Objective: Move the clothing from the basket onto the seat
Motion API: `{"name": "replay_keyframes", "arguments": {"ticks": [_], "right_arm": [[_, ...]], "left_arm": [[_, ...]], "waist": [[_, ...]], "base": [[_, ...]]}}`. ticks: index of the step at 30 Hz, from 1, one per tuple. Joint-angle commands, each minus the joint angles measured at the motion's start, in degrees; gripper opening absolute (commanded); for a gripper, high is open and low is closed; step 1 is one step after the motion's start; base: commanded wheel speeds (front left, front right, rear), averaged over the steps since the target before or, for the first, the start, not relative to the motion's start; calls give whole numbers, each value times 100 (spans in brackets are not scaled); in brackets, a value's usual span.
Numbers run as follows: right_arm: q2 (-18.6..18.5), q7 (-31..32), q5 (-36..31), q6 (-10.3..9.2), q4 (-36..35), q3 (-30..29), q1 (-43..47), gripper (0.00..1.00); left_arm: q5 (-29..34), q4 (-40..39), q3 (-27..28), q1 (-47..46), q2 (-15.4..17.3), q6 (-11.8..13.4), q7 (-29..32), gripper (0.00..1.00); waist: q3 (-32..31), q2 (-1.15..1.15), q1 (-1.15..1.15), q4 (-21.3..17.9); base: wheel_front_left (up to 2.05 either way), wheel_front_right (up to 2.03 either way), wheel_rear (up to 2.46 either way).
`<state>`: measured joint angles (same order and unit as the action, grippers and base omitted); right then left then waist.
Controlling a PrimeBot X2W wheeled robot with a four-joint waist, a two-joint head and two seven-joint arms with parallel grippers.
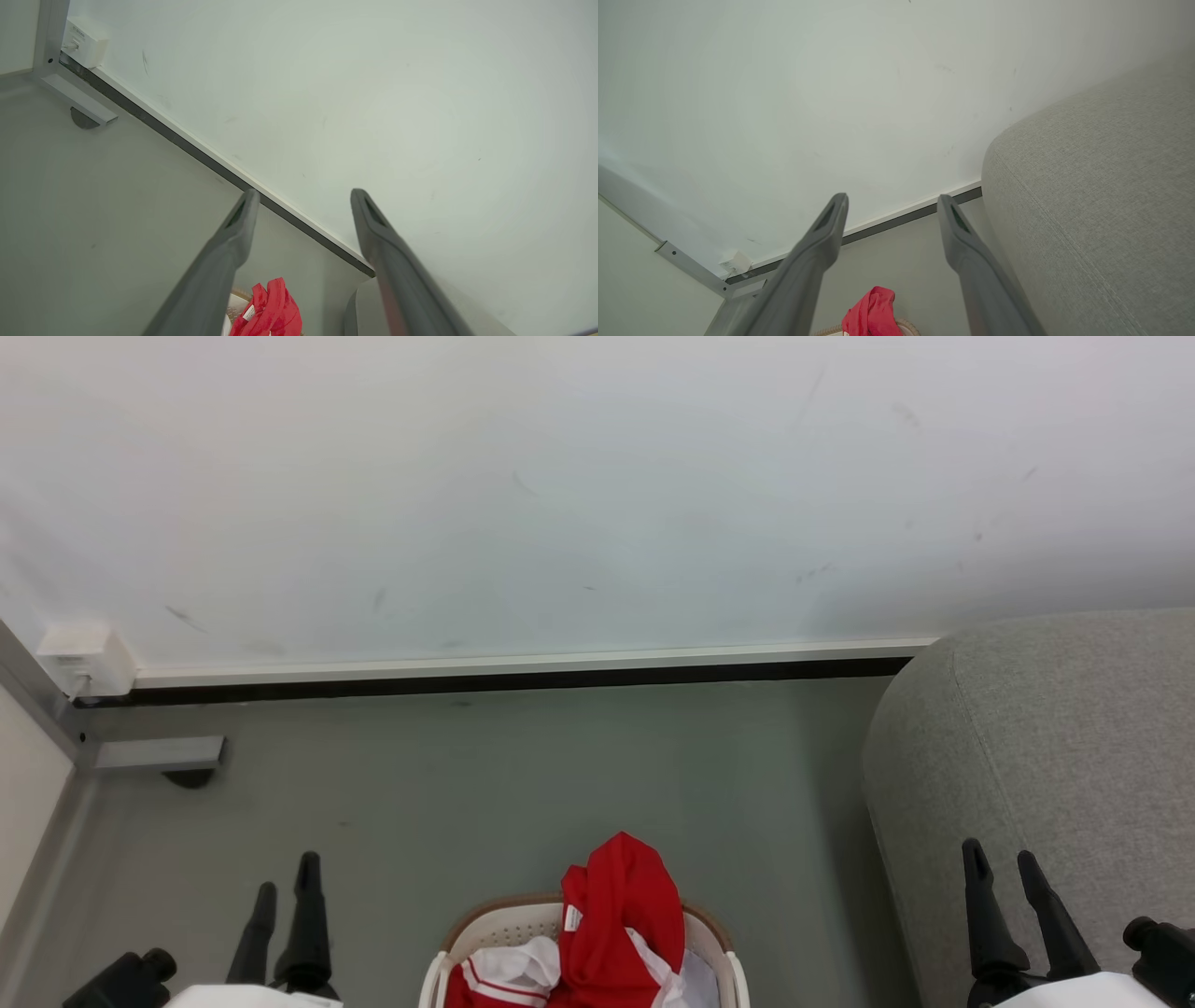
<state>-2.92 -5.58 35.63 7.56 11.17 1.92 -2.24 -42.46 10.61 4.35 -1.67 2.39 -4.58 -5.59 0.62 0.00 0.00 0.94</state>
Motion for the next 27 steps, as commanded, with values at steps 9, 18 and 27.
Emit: {"name": "replay_keyframes", "arguments": {"ticks": [9, 18, 27], "right_arm": [[-36, -196, -804, -7, -107, 15, 37, 100], [-25, -338, -1372, -8, -122, -44, 81, 100], [-11, -471, -1815, -9, -129, -120, 131, 100]], "left_arm": [[888, -139, -15, 98, 54, -36, -195, 100], [1521, -167, 0, 191, 81, -66, -339, 100], [2045, -120, -35, 240, 92, -110, -469, 100]], "waist": [[-1, 0, 0, 1], [-1, 0, 0, -12], [23, 0, 0, -24]], "base": [[0, 0, 0], [0, 0, 0], [0, 0, 0]]}}
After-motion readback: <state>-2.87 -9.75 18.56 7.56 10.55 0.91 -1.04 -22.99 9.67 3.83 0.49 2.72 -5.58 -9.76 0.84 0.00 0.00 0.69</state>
